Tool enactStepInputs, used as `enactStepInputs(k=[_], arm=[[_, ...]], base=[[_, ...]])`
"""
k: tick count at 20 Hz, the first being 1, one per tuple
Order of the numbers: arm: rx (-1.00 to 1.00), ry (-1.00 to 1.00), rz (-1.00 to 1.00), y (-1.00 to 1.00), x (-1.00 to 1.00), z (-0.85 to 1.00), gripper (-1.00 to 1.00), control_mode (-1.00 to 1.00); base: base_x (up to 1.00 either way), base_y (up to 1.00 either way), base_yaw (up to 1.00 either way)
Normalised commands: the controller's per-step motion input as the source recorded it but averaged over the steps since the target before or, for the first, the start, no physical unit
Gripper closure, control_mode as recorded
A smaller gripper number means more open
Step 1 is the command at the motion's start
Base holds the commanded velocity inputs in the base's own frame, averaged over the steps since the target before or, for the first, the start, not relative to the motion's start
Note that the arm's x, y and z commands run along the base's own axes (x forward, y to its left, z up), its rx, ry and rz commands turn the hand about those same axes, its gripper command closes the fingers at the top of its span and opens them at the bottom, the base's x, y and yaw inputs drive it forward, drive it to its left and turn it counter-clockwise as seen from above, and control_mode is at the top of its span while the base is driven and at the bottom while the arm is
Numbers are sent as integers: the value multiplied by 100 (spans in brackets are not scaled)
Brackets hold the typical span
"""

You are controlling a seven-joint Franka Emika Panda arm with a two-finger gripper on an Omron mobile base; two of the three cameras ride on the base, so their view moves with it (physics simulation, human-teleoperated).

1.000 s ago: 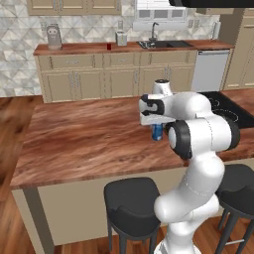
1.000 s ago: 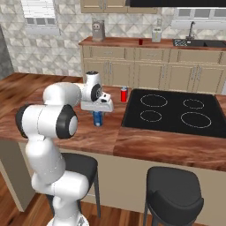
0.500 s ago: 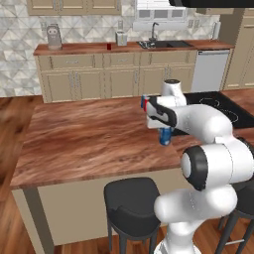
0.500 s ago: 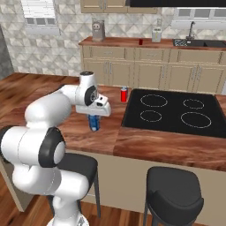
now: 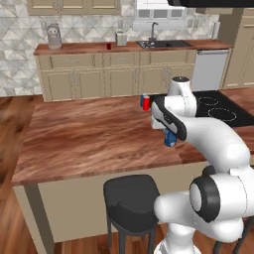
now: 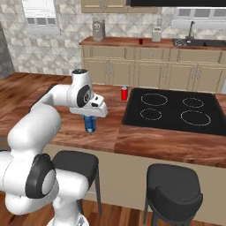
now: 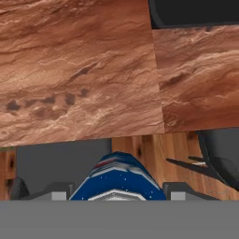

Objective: Four empty soda cans are scattered around the kitchen. Gather all the cans and cluster them next to the stove for recycling.

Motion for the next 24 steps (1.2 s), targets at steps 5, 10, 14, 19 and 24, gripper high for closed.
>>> enactStepInputs(k=[5,10,14,19,24], arm=[[0,0,0,0,0,0,100,100],[0,0,0,0,0,0,100,100],[0,0,0,0,0,0,100,100],[0,0,0,0,0,0,100,100],[0,0,0,0,0,0,100,100]], base=[[-93,6,-9],[-84,88,-46],[-47,100,-56],[-51,100,-54],[-86,100,-53]])
